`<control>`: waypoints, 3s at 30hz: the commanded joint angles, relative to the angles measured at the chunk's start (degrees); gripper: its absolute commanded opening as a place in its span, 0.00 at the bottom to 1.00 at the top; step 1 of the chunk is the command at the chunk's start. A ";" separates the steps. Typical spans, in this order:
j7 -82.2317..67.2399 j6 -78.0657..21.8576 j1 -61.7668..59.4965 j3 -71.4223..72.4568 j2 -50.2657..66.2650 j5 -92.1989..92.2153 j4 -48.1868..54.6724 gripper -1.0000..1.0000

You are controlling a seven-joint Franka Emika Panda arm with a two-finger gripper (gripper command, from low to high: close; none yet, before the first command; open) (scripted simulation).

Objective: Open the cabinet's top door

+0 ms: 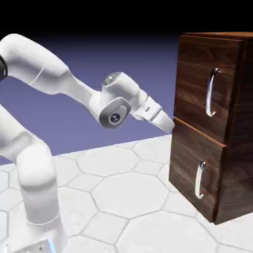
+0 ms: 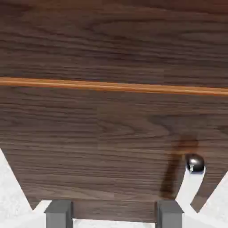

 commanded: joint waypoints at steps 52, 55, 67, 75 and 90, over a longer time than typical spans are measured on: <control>-43.84 -5.09 43.54 -47.90 -15.15 -129.58 23.74 0.50; -46.37 -5.39 46.05 -50.66 -16.02 -137.05 25.11 0.50; -54.62 -6.59 56.47 -61.19 -18.24 -162.11 31.16 0.50; -52.26 -8.39 63.00 -65.29 -14.10 -163.00 36.22 0.00; -30.68 -13.04 31.86 -39.03 -0.22 -162.77 26.98 0.00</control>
